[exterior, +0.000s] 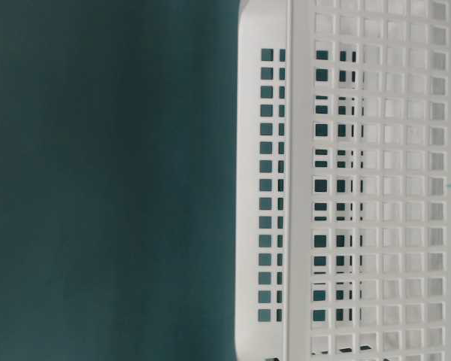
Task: Lift the white basket with both hands.
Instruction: 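Move both grippers inward toward the basket's short end rims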
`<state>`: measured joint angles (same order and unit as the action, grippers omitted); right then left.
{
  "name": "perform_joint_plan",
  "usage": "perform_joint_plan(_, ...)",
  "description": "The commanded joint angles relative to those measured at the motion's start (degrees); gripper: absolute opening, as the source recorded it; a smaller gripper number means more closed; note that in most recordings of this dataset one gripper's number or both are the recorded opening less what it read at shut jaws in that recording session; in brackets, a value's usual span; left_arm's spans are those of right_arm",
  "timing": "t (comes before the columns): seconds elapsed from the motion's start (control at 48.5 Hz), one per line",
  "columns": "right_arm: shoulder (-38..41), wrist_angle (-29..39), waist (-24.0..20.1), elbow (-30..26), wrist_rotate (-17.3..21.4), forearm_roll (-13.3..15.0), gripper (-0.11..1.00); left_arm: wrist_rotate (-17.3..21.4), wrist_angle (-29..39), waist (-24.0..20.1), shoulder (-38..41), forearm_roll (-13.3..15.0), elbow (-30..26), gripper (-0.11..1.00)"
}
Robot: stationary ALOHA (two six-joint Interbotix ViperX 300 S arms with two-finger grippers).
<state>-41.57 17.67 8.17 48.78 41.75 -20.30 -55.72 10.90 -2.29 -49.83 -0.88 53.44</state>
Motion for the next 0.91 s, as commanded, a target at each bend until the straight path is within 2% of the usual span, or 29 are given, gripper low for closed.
perform_joint_plan(0.0, 4.0, 5.2, 1.8, -4.0, 3.9, -0.2, 0.02, -6.4, 2.6, -1.0, 2.2, -0.1, -3.0, -0.04)
perform_joint_plan(0.082, 6.2, 8.9, 2.6, -5.6, 8.2, 0.4, 0.02, -14.4, 6.9, -1.9, 3.3, -0.1, -4.4, -0.04)
perform_joint_plan(0.165, 8.6, 13.3, 2.8, -7.3, 11.7, 2.2, 0.02, -21.6, 13.2, -2.7, 4.7, -0.3, -5.8, -0.04)
perform_joint_plan(0.247, 11.2, 19.4, 2.9, -9.0, 15.0, 4.4, 0.02, -25.1, 19.5, -2.7, 6.4, -0.8, -6.7, -0.04)
perform_joint_plan(0.35, 14.8, 28.2, 2.5, -11.9, 19.1, 7.9, 0.02, -24.9, 24.6, -2.5, 8.7, -0.8, -7.8, -0.04)
perform_joint_plan(0.412, 17.0, 34.2, 1.6, -13.9, 21.5, 10.7, 0.02, -24.5, 25.5, -2.5, 9.8, -0.8, -8.4, -0.04)
perform_joint_plan(0.536, 20.5, 41.7, 0.4, -17.1, 25.1, 14.7, 0.02, -23.8, 26.1, -2.5, 12.7, -0.8, -9.7, -0.04)
perform_joint_plan(0.66, 22.9, 45.6, -0.1, -19.5, 26.0, 15.4, 0.02, -23.7, 27.3, -2.0, 15.4, -0.8, -11.1, -0.04)
perform_joint_plan(0.886, 24.2, 46.0, 0.1, -20.5, 25.9, 15.4, 0.02, -23.6, 30.2, -1.7, 17.9, -0.8, -13.8, -0.04)
